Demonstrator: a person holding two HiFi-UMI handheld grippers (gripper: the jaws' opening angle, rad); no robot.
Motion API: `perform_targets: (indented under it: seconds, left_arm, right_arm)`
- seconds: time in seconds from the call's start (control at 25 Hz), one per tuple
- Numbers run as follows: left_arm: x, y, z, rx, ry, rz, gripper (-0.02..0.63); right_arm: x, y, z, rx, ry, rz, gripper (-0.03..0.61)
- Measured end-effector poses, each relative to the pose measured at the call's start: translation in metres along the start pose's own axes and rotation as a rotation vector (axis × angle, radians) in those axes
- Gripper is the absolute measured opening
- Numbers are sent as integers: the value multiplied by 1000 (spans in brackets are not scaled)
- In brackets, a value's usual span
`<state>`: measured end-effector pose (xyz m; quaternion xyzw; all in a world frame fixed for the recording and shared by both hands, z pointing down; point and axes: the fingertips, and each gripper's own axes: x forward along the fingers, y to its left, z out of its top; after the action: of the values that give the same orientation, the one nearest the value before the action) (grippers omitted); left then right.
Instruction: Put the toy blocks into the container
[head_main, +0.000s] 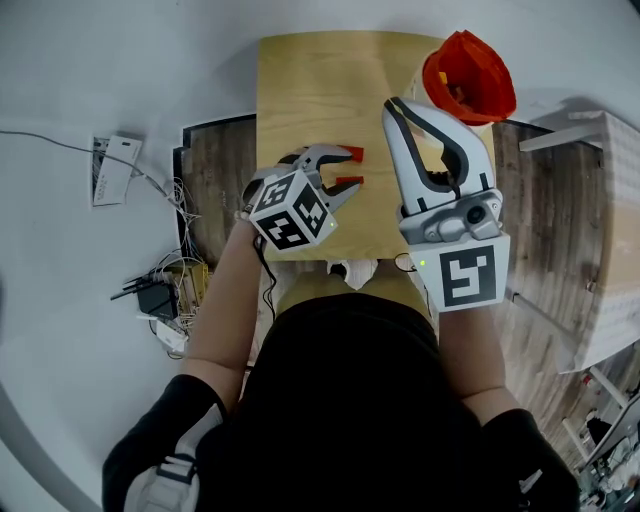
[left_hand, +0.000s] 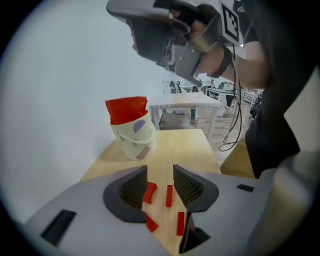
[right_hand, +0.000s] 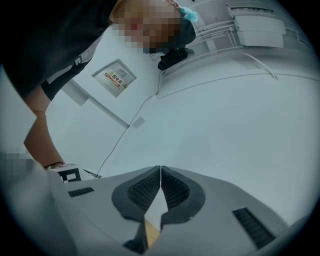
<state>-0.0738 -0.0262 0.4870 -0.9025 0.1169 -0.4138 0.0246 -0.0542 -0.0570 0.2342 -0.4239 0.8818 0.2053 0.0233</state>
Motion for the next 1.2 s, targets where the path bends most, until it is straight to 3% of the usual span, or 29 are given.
perform_targets:
  seconds: [0.32,0.68,1.08,1.12,1.16,1.2]
  left_arm:
    - [42,-21,-46,16,211,-115,172]
    - [83,-35,-84,-25,342,-225,183]
    - [107,-35,-115,2,520,-244,182]
    - [109,-34,-120,18,551,-237,159]
    - [109,-34,-124,31,576,-234,80]
    - [110,-34,-126,35,589,-235,80]
  right_arm:
    - [-4,-5,-12,5,20,-8,29]
    - [-7,-5,-24,11,47,-5,29]
    - [-14,-8,-35,10,80,-9,29]
    - [-15,-8,-37,9,84,-9,29]
    - [-15,-9,-38,8,89,-10,29]
    - [-15,-9,-39,7,93,-10,29]
